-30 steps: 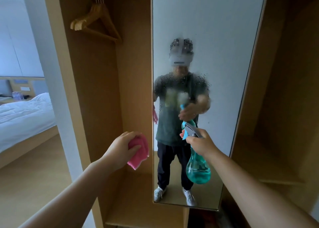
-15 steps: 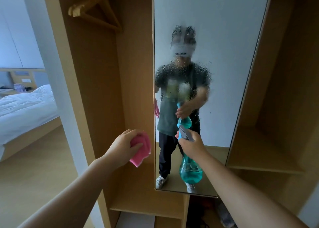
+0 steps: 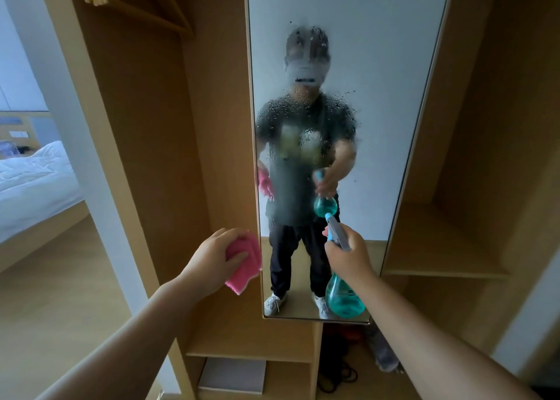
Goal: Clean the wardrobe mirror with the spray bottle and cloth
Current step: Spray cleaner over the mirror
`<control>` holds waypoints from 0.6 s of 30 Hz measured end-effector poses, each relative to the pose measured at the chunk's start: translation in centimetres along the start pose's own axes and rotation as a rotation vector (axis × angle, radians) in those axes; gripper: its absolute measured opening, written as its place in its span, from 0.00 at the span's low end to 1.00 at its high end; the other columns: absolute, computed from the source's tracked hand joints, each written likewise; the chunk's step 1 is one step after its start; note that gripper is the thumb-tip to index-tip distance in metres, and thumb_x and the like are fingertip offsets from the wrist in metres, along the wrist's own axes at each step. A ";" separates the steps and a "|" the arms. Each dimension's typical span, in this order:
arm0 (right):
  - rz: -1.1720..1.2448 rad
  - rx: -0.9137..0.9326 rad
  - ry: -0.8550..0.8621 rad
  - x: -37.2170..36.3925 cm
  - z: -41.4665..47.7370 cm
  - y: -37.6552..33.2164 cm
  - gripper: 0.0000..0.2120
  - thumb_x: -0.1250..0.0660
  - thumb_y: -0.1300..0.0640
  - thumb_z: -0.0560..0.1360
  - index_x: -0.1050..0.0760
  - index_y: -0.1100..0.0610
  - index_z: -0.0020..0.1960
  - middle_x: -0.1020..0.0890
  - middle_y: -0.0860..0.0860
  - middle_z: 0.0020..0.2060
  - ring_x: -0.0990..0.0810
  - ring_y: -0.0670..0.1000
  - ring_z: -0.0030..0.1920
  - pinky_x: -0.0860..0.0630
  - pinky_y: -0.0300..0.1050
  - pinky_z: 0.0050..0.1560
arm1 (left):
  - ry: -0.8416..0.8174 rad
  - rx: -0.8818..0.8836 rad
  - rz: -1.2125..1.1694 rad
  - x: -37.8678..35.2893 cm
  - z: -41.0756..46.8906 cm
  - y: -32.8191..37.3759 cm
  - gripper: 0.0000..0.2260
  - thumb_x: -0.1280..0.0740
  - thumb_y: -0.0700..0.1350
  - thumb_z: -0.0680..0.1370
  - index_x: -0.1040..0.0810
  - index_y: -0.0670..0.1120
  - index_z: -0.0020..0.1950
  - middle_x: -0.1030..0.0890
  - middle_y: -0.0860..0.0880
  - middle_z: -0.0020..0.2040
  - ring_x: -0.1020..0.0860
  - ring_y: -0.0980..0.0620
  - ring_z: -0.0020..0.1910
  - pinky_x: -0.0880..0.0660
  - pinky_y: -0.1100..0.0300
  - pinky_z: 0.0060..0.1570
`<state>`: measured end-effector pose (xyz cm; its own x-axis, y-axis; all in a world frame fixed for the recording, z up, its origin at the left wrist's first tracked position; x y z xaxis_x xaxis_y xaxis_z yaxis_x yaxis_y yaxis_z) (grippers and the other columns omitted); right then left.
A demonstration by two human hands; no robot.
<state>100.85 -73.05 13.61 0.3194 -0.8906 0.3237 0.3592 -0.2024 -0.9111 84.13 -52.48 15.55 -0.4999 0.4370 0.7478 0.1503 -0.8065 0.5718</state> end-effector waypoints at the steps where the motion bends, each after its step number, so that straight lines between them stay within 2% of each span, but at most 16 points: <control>1: -0.008 0.000 0.018 0.3 -0.1 0.4 0.09 0.38 0.65 0.75 0.25 0.56 0.53 0.27 0.48 0.36 0.27 0.48 0.36 0.30 0.40 0.38 | -0.006 -0.003 -0.004 -0.3 -0.2 -0.1 0.17 0.33 0.42 0.77 0.27 0.57 0.63 0.25 0.56 0.54 0.25 0.54 0.53 0.21 0.56 0.51; 3: -0.029 -0.015 0.054 0.9 -0.2 1.1 0.08 0.37 0.64 0.76 0.25 0.56 0.53 0.26 0.48 0.37 0.26 0.49 0.38 0.29 0.40 0.39 | -0.020 -0.005 -0.010 -1.0 -0.4 -0.2 0.17 0.33 0.42 0.77 0.27 0.58 0.62 0.24 0.56 0.53 0.25 0.54 0.53 0.21 0.55 0.50; 5: -0.075 -0.018 0.080 1.3 -0.3 1.6 0.05 0.37 0.63 0.76 0.26 0.53 0.47 0.28 0.48 0.35 0.27 0.47 0.36 0.31 0.37 0.37 | -0.028 -0.011 -0.020 -1.6 -0.5 -0.1 0.17 0.32 0.41 0.77 0.28 0.60 0.60 0.24 0.56 0.53 0.25 0.55 0.52 0.21 0.56 0.50; 8: -0.167 -0.028 0.128 2.0 -0.6 2.1 0.16 0.37 0.63 0.76 0.36 0.47 0.36 0.34 0.46 0.30 0.34 0.44 0.30 0.38 0.35 0.30 | -0.033 -0.026 -0.035 -2.2 -0.4 0.3 0.17 0.32 0.41 0.77 0.29 0.61 0.59 0.25 0.57 0.53 0.25 0.55 0.52 0.21 0.57 0.49; 10: -0.204 -0.024 0.167 2.6 -0.7 2.5 0.11 0.36 0.62 0.76 0.33 0.49 0.39 0.33 0.46 0.31 0.34 0.44 0.30 0.39 0.34 0.30 | -0.036 -0.040 -0.032 -2.4 -0.1 0.7 0.17 0.32 0.41 0.77 0.29 0.61 0.58 0.25 0.57 0.52 0.25 0.56 0.52 0.21 0.58 0.49; 12: -0.228 -0.035 0.174 3.2 -0.6 2.9 0.03 0.36 0.60 0.77 0.29 0.54 0.49 0.31 0.46 0.34 0.32 0.43 0.32 0.39 0.32 0.30 | -0.041 -0.043 -0.040 -2.6 0.2 1.0 0.16 0.32 0.41 0.77 0.28 0.61 0.57 0.25 0.59 0.52 0.25 0.57 0.51 0.22 0.59 0.49; 18: -0.238 -0.058 0.206 5.4 0.0 3.7 0.07 0.35 0.61 0.76 0.30 0.57 0.53 0.30 0.47 0.37 0.31 0.44 0.34 0.37 0.34 0.31 | -0.044 -0.055 -0.046 -2.9 0.5 0.9 0.18 0.32 0.41 0.76 0.29 0.64 0.55 0.25 0.60 0.52 0.26 0.59 0.51 0.23 0.62 0.48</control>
<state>103.87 -78.61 11.95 0.0458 -0.8779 0.4766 0.3498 -0.4328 -0.8308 86.16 -54.30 14.05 -0.4672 0.4903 0.7358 0.0803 -0.8052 0.5876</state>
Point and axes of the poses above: each hand's wrist, its own z-axis towards the middle knuckle, its own x-axis out of the back of the hand, y = z × x, the point moved 5 cm from there along z, towards the middle knuckle
